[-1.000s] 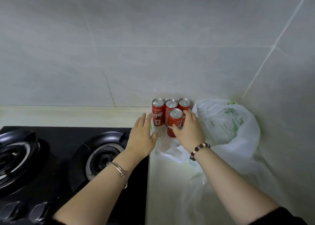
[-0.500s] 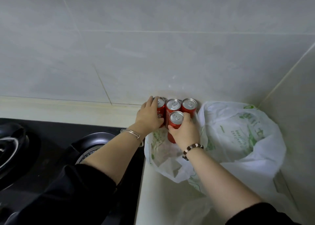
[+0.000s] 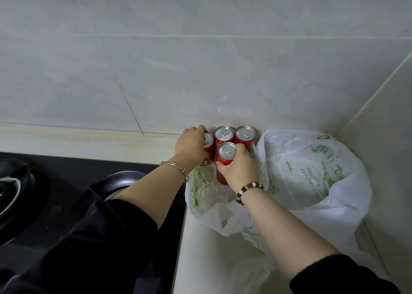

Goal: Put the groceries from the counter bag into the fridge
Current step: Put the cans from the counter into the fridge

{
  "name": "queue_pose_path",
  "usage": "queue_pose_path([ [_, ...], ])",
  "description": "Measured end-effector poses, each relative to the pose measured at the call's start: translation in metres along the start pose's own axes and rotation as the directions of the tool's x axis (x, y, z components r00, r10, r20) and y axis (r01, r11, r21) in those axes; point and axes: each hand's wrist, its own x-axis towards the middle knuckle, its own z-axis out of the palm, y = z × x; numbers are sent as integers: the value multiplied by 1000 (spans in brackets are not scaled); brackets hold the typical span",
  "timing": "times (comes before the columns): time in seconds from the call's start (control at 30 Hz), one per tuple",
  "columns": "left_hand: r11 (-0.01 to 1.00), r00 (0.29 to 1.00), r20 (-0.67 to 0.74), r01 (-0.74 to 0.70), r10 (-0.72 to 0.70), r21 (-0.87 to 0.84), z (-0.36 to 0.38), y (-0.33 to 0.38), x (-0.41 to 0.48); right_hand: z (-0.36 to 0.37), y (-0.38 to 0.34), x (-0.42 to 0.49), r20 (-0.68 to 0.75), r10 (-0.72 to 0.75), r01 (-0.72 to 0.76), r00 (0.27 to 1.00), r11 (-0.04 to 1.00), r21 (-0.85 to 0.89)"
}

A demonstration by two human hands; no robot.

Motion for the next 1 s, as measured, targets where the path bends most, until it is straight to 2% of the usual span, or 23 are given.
queue_pose_path([
  [0.1, 998, 997, -63, -39, 36, -45, 0, -3, -11, 0, 0, 0, 10, 9, -9, 1000, 1000, 11],
  [0.33, 976, 993, -116, -6, -20, -217, -20, -10, -44, -9, 0, -4, 57, 9, -16, 998, 993, 116],
  [0.43, 961, 995, -97, -18, -9, -276, -42, -9, -64, -14, 4, -17, 12, 49, -50, 999, 976, 210],
  [0.53, 935, 993, -118, -26, -18, -353, -68, -7, -90, -23, 1, -32, -22, 59, -53, 998, 972, 228],
  [0.67, 863, 983, -145, 21, -109, -505, -98, -12, -132, -39, -20, -53, -34, -12, 20, 999, 972, 234],
  [0.8, 829, 955, -213, 53, -205, -557, -125, -24, -183, -49, -57, -89, -61, -99, 112, 993, 955, 274],
  [1.0, 785, 881, -307, 108, -360, -610, -170, -59, -294, -59, -124, -181, -77, -354, 359, 932, 872, 334],
])
